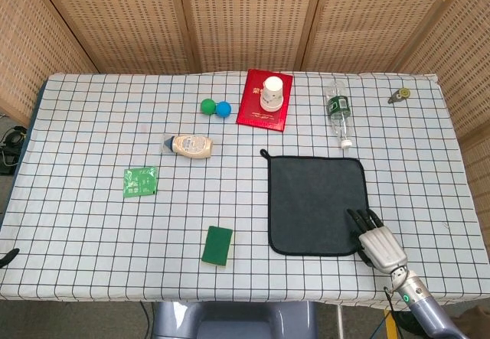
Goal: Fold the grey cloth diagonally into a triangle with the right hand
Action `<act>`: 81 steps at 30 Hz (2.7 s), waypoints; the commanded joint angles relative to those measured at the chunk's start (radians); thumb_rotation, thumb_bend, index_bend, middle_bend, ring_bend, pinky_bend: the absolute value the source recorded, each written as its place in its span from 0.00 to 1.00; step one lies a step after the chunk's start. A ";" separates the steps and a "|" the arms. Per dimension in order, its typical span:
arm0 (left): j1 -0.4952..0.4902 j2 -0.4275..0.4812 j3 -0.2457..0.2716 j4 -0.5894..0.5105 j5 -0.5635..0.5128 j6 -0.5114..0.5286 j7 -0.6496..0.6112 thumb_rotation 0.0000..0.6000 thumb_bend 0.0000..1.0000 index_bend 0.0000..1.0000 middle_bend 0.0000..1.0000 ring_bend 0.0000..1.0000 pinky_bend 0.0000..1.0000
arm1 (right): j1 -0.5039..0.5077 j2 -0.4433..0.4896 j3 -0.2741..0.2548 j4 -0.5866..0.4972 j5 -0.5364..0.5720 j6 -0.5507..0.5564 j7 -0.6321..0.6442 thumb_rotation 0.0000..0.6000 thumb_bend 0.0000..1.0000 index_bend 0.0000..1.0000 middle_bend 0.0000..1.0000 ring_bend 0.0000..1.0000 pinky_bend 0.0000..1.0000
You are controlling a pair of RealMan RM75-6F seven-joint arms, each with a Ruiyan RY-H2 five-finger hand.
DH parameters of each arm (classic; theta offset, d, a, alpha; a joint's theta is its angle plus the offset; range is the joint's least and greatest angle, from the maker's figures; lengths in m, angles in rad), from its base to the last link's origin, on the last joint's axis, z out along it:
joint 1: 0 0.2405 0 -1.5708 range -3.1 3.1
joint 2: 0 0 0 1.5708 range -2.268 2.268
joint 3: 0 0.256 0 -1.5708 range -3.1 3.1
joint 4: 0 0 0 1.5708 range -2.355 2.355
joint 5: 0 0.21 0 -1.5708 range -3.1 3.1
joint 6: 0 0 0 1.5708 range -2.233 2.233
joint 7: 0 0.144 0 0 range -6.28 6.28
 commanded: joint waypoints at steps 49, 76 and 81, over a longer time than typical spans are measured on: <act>-0.017 0.001 -0.009 0.008 -0.035 -0.040 -0.011 1.00 0.00 0.00 0.00 0.00 0.00 | 0.202 0.083 0.166 -0.241 0.108 -0.128 -0.166 1.00 0.69 0.63 0.02 0.00 0.00; -0.064 -0.006 -0.044 0.060 -0.154 -0.156 -0.044 1.00 0.00 0.00 0.00 0.00 0.00 | 0.556 -0.170 0.358 -0.036 0.597 -0.418 -0.608 1.00 0.69 0.63 0.03 0.00 0.00; -0.068 -0.007 -0.045 0.063 -0.164 -0.166 -0.043 1.00 0.00 0.00 0.00 0.00 0.00 | 0.594 -0.204 0.361 0.009 0.659 -0.415 -0.648 1.00 0.69 0.63 0.03 0.00 0.00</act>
